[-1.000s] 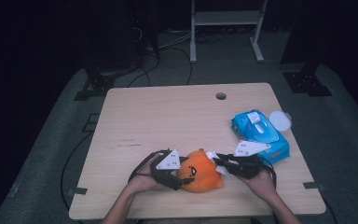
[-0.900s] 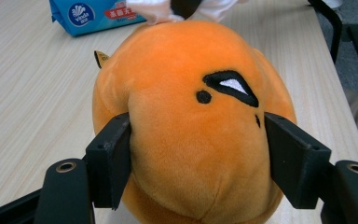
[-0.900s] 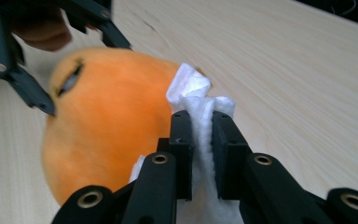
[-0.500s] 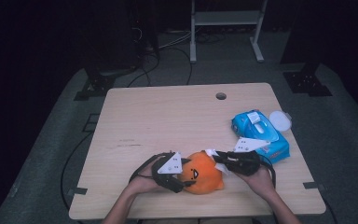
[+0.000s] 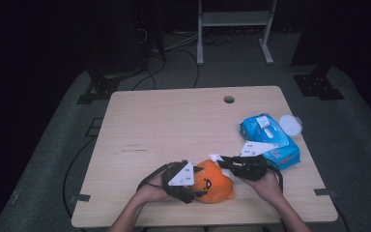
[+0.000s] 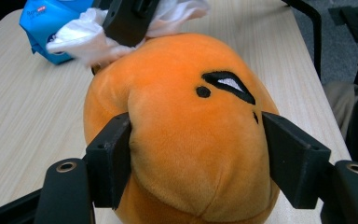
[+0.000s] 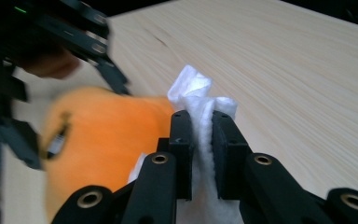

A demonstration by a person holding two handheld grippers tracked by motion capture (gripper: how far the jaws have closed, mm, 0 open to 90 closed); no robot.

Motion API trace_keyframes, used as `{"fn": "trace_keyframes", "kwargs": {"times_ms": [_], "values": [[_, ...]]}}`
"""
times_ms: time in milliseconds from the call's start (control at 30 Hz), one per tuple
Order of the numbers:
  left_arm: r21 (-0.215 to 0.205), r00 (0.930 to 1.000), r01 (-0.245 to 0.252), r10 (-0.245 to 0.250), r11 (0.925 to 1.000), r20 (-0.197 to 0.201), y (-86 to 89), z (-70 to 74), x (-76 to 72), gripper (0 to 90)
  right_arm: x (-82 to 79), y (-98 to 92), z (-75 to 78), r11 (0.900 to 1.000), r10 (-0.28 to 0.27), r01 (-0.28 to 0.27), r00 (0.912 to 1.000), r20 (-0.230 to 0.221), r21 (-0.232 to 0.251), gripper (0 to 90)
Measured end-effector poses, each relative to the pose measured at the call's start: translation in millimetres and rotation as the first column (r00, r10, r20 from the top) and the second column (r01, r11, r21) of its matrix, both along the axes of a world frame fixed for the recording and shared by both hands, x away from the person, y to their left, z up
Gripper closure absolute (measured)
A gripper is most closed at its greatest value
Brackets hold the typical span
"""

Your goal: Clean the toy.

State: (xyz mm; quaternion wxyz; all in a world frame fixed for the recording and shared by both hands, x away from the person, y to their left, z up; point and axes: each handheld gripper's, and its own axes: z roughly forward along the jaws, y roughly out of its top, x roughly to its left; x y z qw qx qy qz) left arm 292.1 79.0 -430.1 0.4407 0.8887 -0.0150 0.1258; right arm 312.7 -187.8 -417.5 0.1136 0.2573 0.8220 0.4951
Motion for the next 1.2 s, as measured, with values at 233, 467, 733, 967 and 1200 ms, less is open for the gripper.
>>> {"fn": "trace_keyframes", "kwargs": {"times_ms": [233,467,733,967,1200], "values": [[-0.002,0.9999,0.012,-0.012,0.9999,0.007,-4.6,1.3,-2.1,29.8,5.7,-15.6,-7.0,0.997,-0.065,0.064,0.9976,-0.025,-0.038,78.8],[-0.011,0.9998,-0.007,0.007,0.9999,-0.017,-2.3,-1.0,-0.1,29.1,-6.6,6.0,2.2,1.000,0.014,-0.013,0.9996,0.026,-0.016,78.8],[-0.048,0.9932,-0.086,0.081,0.9952,-0.083,0.6,-4.6,9.6,26.9,-2.8,-12.7,-7.9,0.995,-0.056,0.057,0.9983,0.012,-0.081,78.8],[-0.087,0.9678,-0.211,0.196,0.9735,-0.158,-1.3,-4.9,16.8,23.5,-22.2,10.6,5.8,0.997,0.037,-0.032,0.9958,0.084,-0.065,78.8],[-0.092,0.9657,-0.201,0.181,0.9753,-0.186,4.4,-0.9,19.7,13.8,-7.6,-9.1,-3.7,0.997,-0.051,0.054,0.9975,0.050,-0.060,78.8]]}}
